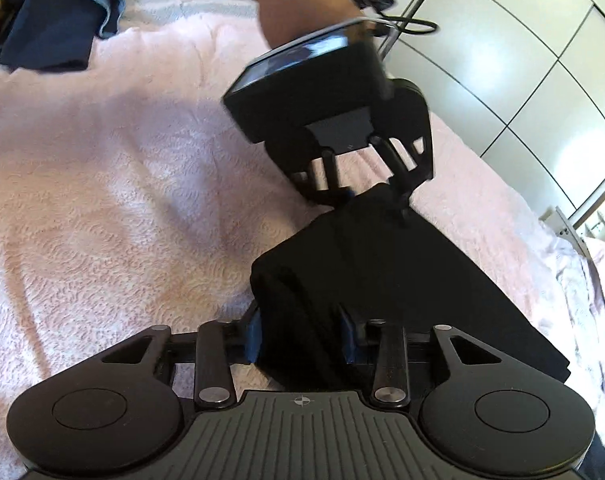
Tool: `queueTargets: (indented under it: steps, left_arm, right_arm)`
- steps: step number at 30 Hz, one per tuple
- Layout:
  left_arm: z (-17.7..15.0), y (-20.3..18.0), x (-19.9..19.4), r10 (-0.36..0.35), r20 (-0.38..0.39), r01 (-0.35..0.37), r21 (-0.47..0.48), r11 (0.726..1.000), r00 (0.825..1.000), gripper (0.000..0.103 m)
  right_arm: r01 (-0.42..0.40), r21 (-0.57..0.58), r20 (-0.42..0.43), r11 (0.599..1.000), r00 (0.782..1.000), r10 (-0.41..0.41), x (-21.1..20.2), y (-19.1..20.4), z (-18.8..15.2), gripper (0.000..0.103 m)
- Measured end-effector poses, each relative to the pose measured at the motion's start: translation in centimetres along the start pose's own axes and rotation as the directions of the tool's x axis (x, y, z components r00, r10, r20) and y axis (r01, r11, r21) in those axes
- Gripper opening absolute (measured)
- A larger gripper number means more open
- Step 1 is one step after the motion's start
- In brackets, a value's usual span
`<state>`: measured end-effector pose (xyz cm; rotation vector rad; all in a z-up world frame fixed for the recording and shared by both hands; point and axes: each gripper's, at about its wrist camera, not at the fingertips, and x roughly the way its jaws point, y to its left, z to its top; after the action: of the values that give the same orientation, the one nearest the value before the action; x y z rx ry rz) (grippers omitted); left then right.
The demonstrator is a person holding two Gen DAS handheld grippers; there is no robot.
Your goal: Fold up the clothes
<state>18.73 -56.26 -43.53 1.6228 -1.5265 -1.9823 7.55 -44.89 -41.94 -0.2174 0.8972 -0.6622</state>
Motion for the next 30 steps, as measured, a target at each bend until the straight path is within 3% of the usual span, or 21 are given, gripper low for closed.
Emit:
queueTargets:
  steps: [1, 4, 6, 10, 11, 12, 13, 15, 18, 23, 27, 30]
  left_arm:
    - [0.0, 0.6, -0.2, -0.012, -0.001, 0.012, -0.036, 0.999, 1.000, 0.008]
    - [0.1, 2.6, -0.5, -0.063, -0.008, 0.061, -0.149, 0.987, 0.998, 0.008]
    - [0.2, 4.0, -0.7, -0.099, -0.011, 0.094, -0.225, 0.970, 0.995, 0.008]
    - [0.3, 5.0, -0.7, -0.127, -0.020, 0.117, -0.267, 0.956, 0.992, 0.007]
    - [0.4, 5.1, -0.6, -0.125, -0.024, 0.115, -0.260, 0.959, 0.992, 0.007]
    - [0.6, 5.2, -0.5, -0.124, -0.028, 0.113, -0.253, 0.961, 0.992, 0.007]
    - [0.7, 5.4, -0.7, -0.121, -0.033, 0.109, -0.251, 0.962, 0.992, 0.007]
    - [0.9, 5.9, -1.8, -0.112, -0.046, 0.097, -0.262, 0.960, 0.993, 0.007]
    - [1.1, 6.7, -3.6, -0.097, -0.065, 0.075, -0.278, 0.958, 0.993, 0.005]
    - [1.7, 7.3, -10.4, -0.089, -0.089, 0.055, -0.322, 0.945, 0.992, 0.005]
    - [3.6, 5.5, -17.9, -0.158, -0.105, 0.111, -0.355, 0.928, 0.982, 0.005]
    - [5.6, 3.7, -23.7, -0.259, -0.124, 0.191, -0.397, 0.898, 0.958, 0.005]
  right_arm:
    - [-0.005, 0.015, 0.011, 1.000, 1.000, 0.005, -0.1, 0.0, 0.0, 0.040]
    - [0.014, -0.027, 0.058, 1.000, 0.998, -0.013, 0.0, 1.0, -0.3, 0.061]
    - [0.028, -0.058, 0.072, 0.998, 0.997, -0.024, 0.6, 1.7, -0.5, 0.062]
    - [0.109, -0.073, -0.033, 0.991, 0.993, -0.111, 2.0, 0.8, -1.7, 0.062]
    - [0.111, -0.061, -0.045, 0.992, 0.993, -0.114, 1.9, 0.3, -2.0, 0.058]
    - [0.105, -0.056, -0.056, 0.993, 0.993, -0.108, 1.7, -0.1, -2.2, 0.043]
    - [0.097, -0.057, -0.057, 0.994, 0.993, -0.101, 1.3, -0.4, -2.4, 0.037]
    - [0.056, -0.019, -0.057, 0.998, 0.997, -0.057, 0.1, -1.6, -2.0, 0.016]
    - [-0.003, 0.042, -0.048, 0.999, 0.999, 0.005, -1.8, -3.6, -0.8, 0.010]
    - [-0.072, 0.078, 0.003, 0.994, 0.997, 0.072, -6.9, -5.0, 2.4, 0.010]
    - [-0.165, 0.093, 0.040, 0.982, 0.986, 0.162, -12.2, -3.5, 4.2, 0.010]
    - [-0.267, 0.098, 0.072, 0.959, 0.963, 0.261, -16.0, -0.8, 5.5, 0.010]
